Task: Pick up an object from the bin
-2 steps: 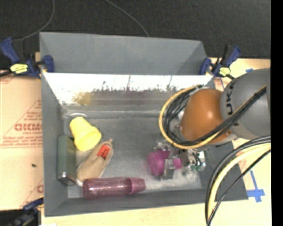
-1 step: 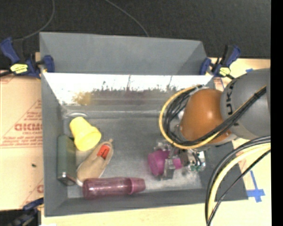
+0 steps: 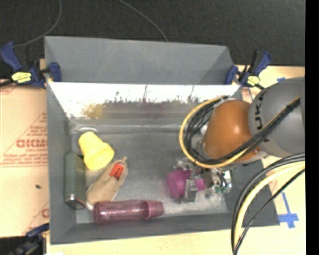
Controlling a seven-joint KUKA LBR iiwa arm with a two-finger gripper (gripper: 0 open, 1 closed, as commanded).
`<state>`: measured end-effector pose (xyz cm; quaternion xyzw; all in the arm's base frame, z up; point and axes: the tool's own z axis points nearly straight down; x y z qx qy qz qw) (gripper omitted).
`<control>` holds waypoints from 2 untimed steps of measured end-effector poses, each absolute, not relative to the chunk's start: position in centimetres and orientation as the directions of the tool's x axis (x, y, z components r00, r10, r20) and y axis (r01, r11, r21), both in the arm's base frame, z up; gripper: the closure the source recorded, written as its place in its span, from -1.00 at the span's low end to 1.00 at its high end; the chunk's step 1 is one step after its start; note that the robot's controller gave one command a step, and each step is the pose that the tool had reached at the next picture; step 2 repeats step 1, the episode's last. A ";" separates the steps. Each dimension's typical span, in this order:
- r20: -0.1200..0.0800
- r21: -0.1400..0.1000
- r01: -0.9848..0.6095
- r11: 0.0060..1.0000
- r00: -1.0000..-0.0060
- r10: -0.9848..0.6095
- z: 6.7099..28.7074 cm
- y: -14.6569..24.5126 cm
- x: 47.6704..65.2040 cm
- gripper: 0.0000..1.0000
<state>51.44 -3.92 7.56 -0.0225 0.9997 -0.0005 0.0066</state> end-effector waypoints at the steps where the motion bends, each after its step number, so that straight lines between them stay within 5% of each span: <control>1: -0.013 -0.001 -0.045 0.999 -0.999 -0.045 7.6 -3.9 51.4 1.00; 2: -0.013 -0.001 -0.045 0.999 -0.999 -0.045 7.6 -3.9 51.4 1.00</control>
Offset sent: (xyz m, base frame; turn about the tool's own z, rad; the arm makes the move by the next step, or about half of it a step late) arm 0.0493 0.0005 0.0684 -0.2017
